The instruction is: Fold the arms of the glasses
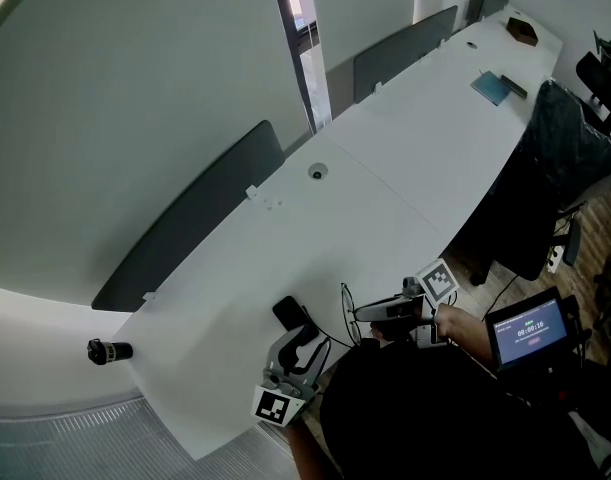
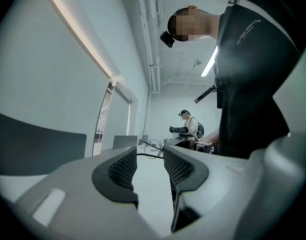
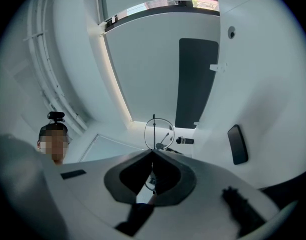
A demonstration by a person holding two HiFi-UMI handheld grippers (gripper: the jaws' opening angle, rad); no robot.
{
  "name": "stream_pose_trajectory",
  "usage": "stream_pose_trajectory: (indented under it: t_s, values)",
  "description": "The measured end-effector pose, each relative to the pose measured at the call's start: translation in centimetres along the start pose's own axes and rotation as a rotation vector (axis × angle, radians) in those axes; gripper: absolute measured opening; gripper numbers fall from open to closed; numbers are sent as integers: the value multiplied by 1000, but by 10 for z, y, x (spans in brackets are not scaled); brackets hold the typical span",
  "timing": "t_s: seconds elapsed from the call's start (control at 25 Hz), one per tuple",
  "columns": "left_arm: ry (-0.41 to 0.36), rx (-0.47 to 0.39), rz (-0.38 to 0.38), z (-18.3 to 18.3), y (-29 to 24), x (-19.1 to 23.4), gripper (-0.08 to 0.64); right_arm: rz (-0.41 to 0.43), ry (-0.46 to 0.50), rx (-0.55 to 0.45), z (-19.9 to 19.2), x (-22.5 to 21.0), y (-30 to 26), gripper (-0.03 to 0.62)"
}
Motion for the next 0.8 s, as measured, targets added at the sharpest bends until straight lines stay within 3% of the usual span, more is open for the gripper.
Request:
stream_pose_trajectory:
  t_s: [0.24, 0.8]
  values:
    - [-6, 16, 12, 2, 6, 3, 172, 8, -2, -14, 4, 2, 1, 11]
    - [-8, 65, -49, -1, -8, -8, 172, 12, -23, 7, -4, 0, -6, 11]
Point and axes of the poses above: the fingertips, and each gripper's own axes: y backward along the fingers, x to its left, z out of its top, the point moved 6 cm from there along y, backward along the fingers, and after that the axes turned 13 degrees about -x, right-handed, at the moved point
